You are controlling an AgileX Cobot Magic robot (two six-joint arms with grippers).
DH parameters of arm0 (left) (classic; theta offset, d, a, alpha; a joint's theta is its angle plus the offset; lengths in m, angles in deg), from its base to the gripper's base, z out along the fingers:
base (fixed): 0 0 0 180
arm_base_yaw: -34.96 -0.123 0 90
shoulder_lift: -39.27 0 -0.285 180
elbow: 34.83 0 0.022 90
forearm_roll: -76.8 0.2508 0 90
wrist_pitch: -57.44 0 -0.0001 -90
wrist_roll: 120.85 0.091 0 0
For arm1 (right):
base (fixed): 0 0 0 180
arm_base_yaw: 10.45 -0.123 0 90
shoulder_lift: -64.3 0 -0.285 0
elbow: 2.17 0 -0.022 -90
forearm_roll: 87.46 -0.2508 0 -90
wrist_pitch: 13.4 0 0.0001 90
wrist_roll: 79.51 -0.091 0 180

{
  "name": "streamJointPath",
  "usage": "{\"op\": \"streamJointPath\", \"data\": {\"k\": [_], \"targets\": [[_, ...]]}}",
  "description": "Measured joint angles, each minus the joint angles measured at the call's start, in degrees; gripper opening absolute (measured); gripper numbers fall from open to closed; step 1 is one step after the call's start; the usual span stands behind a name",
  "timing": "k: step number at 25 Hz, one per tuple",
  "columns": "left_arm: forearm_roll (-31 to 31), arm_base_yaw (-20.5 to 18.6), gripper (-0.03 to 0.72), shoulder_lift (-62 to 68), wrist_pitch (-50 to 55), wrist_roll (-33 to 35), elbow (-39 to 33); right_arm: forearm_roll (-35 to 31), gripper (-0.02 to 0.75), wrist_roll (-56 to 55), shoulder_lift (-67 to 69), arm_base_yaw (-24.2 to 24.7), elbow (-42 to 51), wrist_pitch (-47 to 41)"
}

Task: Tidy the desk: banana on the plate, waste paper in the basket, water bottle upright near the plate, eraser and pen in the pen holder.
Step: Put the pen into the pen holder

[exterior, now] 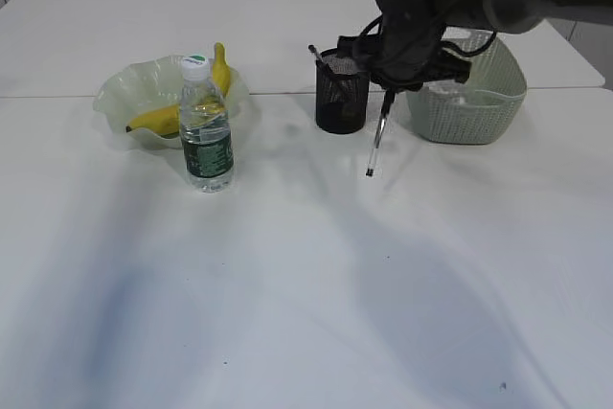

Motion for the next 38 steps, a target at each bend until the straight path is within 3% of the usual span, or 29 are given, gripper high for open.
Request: {"op": "streamJointPath", "data": {"k": [17, 24, 38], "targets": [[0.24, 0.00, 0.190, 0.00, 0.09, 0.00, 0.00, 22.83, 0.101, -3.11, 0.14, 0.45, -6.03, 12.85], [0.35, 0.00, 0.190, 0.00, 0.09, 0.00, 0.00, 33.78, 0.101, -15.37, 0.27, 2.71, -6.03, 19.89], [0.62, 0.00, 0.188, 0.00, 0.09, 0.00, -2.24, 64.50, 0.101, -42.42, 0.55, 3.74, -6.14, 28.69]]}}
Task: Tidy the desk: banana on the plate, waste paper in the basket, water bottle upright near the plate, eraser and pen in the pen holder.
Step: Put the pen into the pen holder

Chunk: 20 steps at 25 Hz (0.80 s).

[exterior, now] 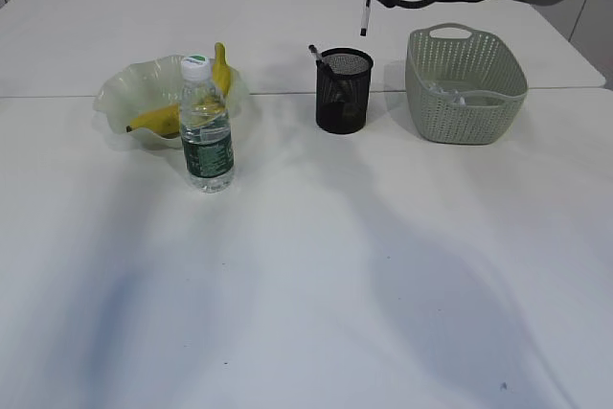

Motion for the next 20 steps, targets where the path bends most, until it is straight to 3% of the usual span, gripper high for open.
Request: {"op": "streamJointPath", "data": {"k": [7, 20], "targets": [[1.97, 0.00, 0.188, 0.00, 0.00, 0.00, 0.00, 7.22, 0.101, -9.36, 2.11, 0.00, -0.03, 0.78], [2.64, 0.00, 0.188, 0.00, 0.00, 0.00, 0.00, 7.88, 0.101, -13.69, 7.61, 0.00, -4.36, 1.14]]}}
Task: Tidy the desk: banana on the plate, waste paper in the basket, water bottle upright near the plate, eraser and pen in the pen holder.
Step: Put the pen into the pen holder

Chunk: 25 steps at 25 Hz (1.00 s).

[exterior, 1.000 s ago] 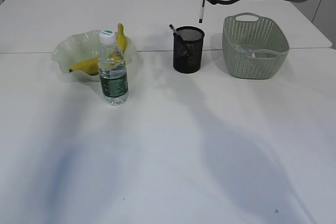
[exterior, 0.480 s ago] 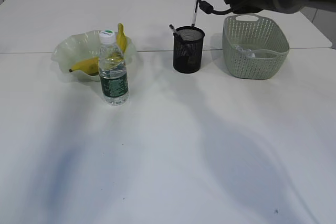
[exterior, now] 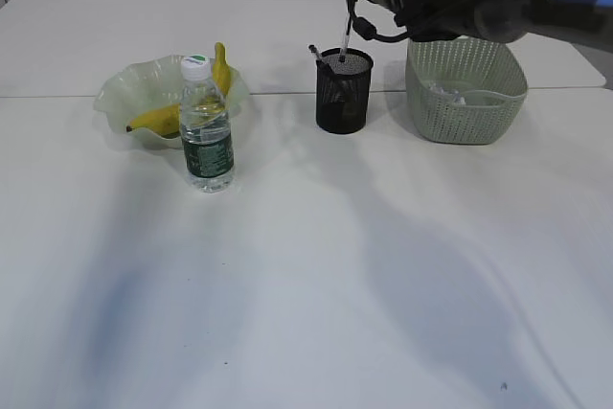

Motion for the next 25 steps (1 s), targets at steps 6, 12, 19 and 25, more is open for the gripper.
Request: {"op": "streamJointPath", "data": {"k": [6, 12, 19, 25], "targets": [[1.36, 0.00, 0.188, 0.00, 0.00, 0.00, 0.00, 0.00, 0.101, 1.98, 2.95, 0.00, -2.77, 0.00], [1.92, 0.00, 0.187, 0.00, 0.00, 0.00, 0.00, 0.00, 0.101, 6.66, 3.59, 0.00, -2.86, 0.09], [2.01, 0.00, 0.182, 0.00, 0.00, 0.00, 0.00, 0.04, 0.101, 7.26, 3.82, 0.58, -2.86, 0.09], [2.01, 0.00, 0.181, 0.00, 0.00, 0.00, 0.00, 0.04, 0.101, 7.69, 5.06, 0.58, -2.89, 0.09]]}}
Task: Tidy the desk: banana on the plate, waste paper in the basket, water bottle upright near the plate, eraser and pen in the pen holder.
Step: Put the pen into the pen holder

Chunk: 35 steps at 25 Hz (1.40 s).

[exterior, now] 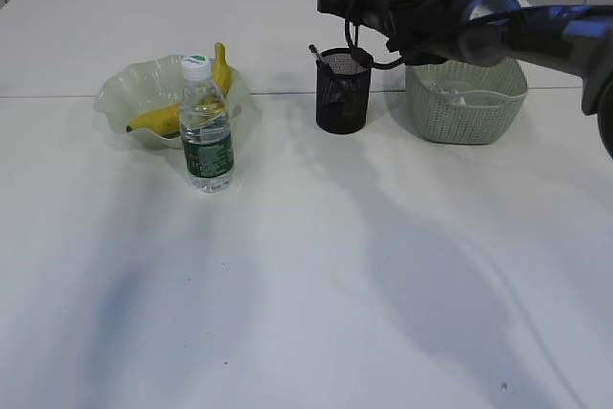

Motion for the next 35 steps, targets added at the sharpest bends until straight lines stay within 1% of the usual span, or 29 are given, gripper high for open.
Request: {"op": "streamJointPath", "data": {"k": [11, 14, 21, 35], "targets": [[0.00, 0.00, 0.181, 0.00, 0.00, 0.00, 0.00, 0.09, 0.102, 3.31, 0.54, 0.00, 0.00, 0.63], [0.00, 0.00, 0.181, 0.00, 0.00, 0.00, 0.00, 0.09, 0.118, 3.64, 0.54, 0.00, 0.00, 1.28], [0.00, 0.00, 0.181, 0.00, 0.00, 0.00, 0.00, 0.13, 0.182, 3.81, 0.54, 0.00, 0.00, 2.26], [0.00, 0.00, 0.181, 0.00, 0.00, 0.00, 0.00, 0.13, 0.195, 3.94, 0.54, 0.00, 0.00, 2.04]]}}
